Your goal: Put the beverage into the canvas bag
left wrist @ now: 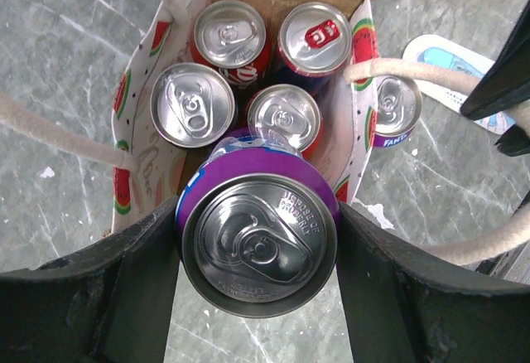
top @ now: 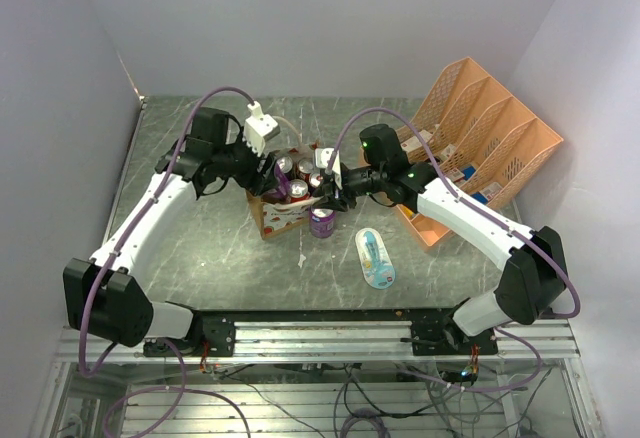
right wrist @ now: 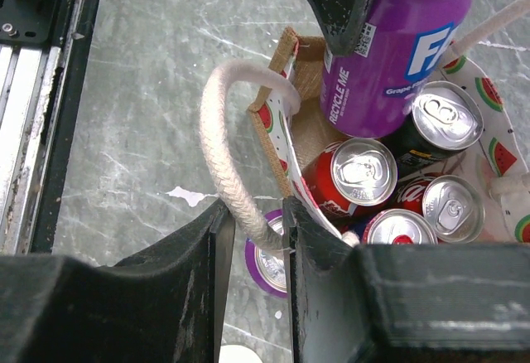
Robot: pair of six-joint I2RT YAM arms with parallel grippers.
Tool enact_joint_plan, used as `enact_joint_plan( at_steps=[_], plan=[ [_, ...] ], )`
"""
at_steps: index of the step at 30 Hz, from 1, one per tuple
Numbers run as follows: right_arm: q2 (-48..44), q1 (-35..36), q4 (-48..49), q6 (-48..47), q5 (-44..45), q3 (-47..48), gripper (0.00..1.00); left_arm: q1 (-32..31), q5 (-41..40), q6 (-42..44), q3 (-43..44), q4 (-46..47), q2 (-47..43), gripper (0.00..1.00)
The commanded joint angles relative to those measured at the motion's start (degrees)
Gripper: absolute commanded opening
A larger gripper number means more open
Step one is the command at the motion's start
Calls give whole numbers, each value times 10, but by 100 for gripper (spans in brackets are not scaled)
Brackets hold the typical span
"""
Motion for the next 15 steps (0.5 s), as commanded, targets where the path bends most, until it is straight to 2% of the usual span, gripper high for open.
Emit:
enact_joint_plan(
  at_steps=[1, 15],
  plan=[
    [-12, 3, -1, -7, 5, -3, 29, -2, -14, 13, 23, 8, 0, 7],
    [-1, 3, -1, -1, -3, -1, 28, -8, -92, 22, 71, -51, 12, 7]
  ],
)
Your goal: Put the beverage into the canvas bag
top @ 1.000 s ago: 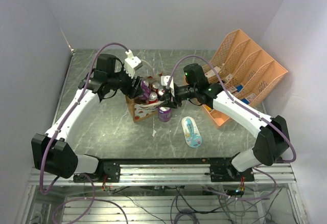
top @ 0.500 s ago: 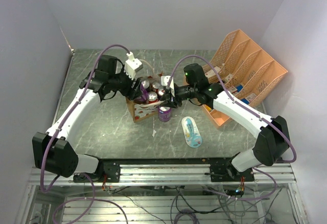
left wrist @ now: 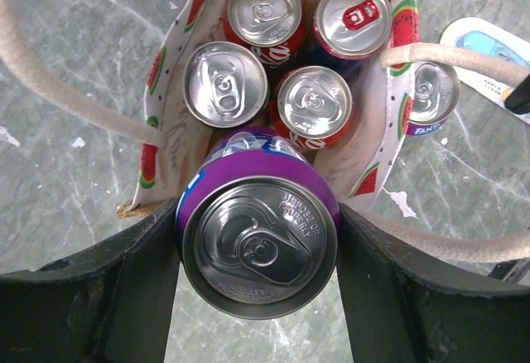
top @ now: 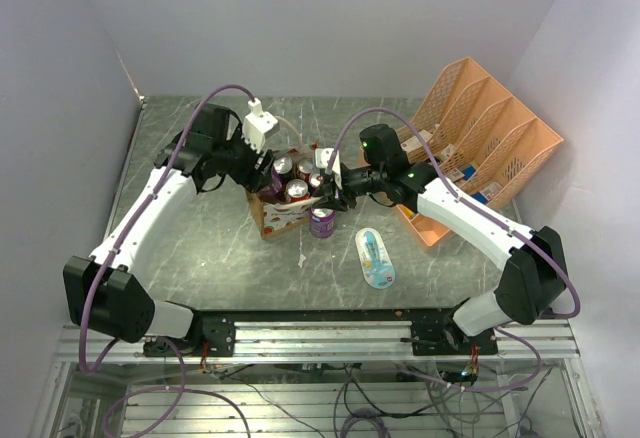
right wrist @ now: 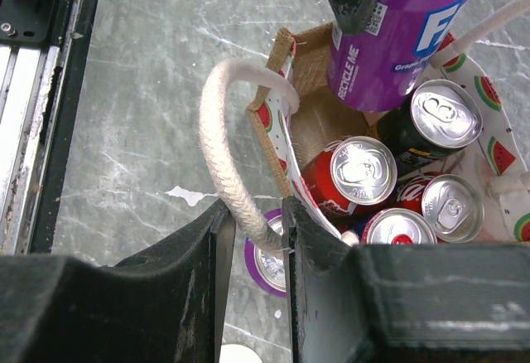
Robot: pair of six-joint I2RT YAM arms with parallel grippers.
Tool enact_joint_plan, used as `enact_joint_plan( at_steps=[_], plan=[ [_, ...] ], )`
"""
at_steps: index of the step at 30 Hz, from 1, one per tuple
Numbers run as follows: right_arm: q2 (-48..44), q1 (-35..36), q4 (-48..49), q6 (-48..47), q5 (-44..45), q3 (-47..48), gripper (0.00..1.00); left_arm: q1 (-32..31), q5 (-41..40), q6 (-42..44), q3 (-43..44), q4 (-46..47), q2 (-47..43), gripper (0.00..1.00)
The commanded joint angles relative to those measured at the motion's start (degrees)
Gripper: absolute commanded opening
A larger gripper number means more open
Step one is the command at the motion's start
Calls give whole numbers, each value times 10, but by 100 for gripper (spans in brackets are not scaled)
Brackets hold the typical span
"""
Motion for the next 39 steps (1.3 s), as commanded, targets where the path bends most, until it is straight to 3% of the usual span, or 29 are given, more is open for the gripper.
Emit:
enact_joint_plan(
  at_steps=[1, 15, 39],
  plan=[
    [-2, 3, -1, -1, -5, -2, 28, -5, -45, 8, 40, 2, -1, 7],
    [-7, 3, -3, -5, -12, -11, 28, -17, -128, 6, 64, 13, 54, 7],
    [23, 3, -9, -10, -24, -11, 27, -19, -117, 71, 34, 52, 143, 7]
  ],
)
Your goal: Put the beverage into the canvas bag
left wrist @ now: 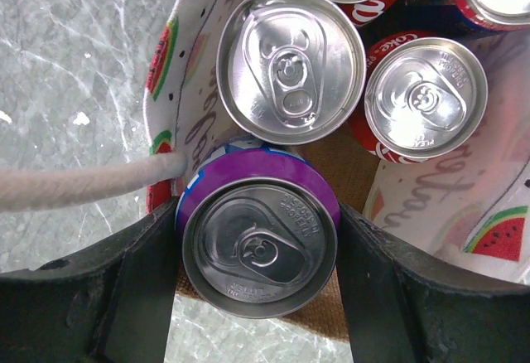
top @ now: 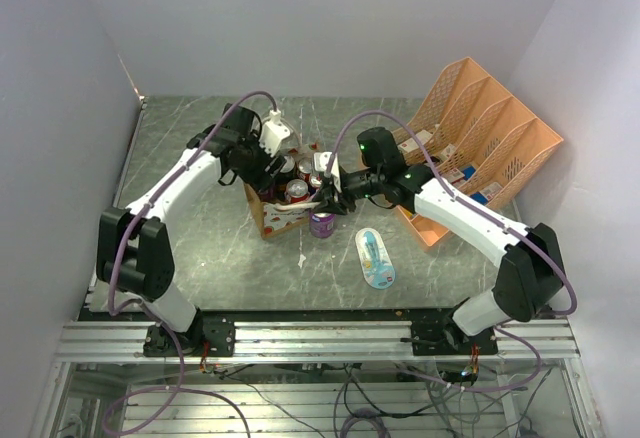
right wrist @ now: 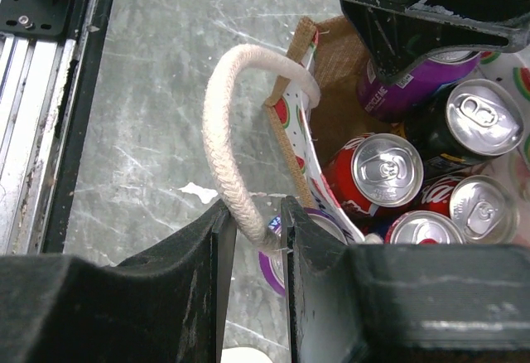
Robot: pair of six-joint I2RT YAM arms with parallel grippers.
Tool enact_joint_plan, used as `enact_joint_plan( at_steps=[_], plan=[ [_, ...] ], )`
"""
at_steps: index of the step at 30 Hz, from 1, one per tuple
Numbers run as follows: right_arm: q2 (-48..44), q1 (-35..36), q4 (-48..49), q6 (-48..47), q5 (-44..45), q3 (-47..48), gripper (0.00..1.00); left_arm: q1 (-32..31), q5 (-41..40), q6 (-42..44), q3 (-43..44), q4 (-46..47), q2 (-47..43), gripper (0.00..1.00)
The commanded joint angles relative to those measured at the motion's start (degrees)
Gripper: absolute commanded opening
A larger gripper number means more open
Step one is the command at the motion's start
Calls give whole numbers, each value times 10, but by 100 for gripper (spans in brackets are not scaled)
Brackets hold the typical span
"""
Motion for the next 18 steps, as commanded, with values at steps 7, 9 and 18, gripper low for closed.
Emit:
enact_joint_plan(
  at_steps=[7, 9, 18],
  plan=[
    [20, 3, -8, -10, -1, -1, 27, -1, -9, 33, -37, 85, 19, 8],
    [19, 3, -8, -11, 1, 0, 27, -1, -9, 36, -45, 91, 22, 10],
    [20, 3, -13, -15, 4, -1, 27, -1, -25, 37, -55, 106, 39, 32]
  ],
)
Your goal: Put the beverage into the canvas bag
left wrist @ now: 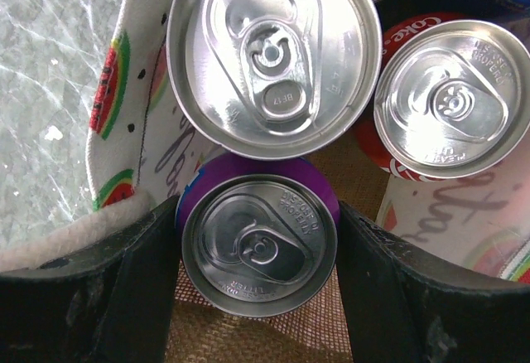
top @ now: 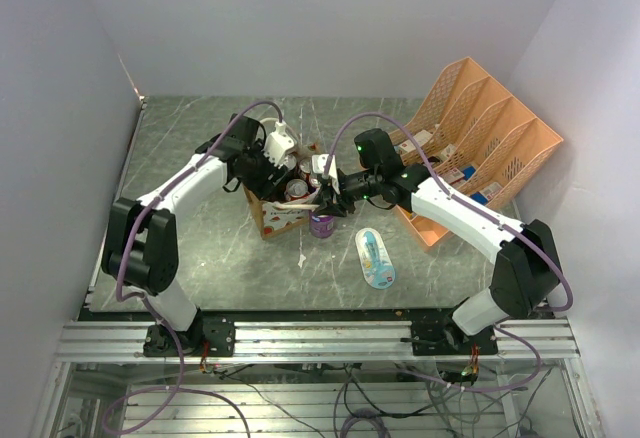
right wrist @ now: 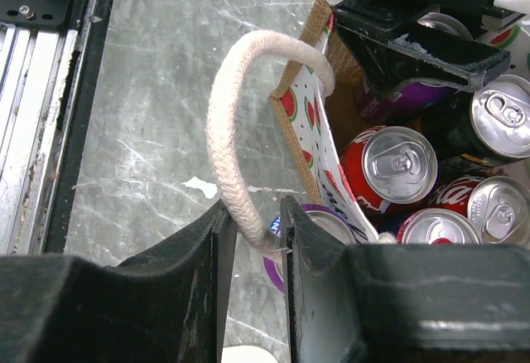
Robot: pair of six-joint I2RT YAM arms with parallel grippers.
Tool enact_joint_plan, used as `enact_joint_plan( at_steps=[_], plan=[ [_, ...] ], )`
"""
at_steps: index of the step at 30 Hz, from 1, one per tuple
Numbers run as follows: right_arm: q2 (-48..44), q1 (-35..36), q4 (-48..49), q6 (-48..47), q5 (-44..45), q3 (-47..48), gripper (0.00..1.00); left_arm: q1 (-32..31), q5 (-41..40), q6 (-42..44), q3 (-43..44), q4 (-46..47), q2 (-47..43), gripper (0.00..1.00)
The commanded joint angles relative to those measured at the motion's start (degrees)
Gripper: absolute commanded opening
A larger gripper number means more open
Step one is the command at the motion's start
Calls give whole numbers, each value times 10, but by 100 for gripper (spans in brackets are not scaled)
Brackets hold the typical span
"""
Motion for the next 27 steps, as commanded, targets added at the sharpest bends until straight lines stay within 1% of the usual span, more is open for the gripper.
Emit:
enact_joint_plan(
  at_steps=[1, 8, 11, 16, 27],
  plan=[
    [3, 3, -4, -9, 8, 0, 27, 3, -25, 11, -6, 45, 11, 37],
    [1, 3, -3, -9, 12, -2, 27, 3, -36, 7, 20, 16, 19, 58],
    [0, 3, -3, -9, 13, -2, 27, 3, -40, 7, 27, 7, 22, 64],
    [-1, 3, -4, -6, 14, 0, 27, 3, -38, 8, 37, -11, 31, 68],
    [-2, 2, -5, -4, 12, 1, 27, 3, -46, 2, 40, -16, 7, 81]
  ],
)
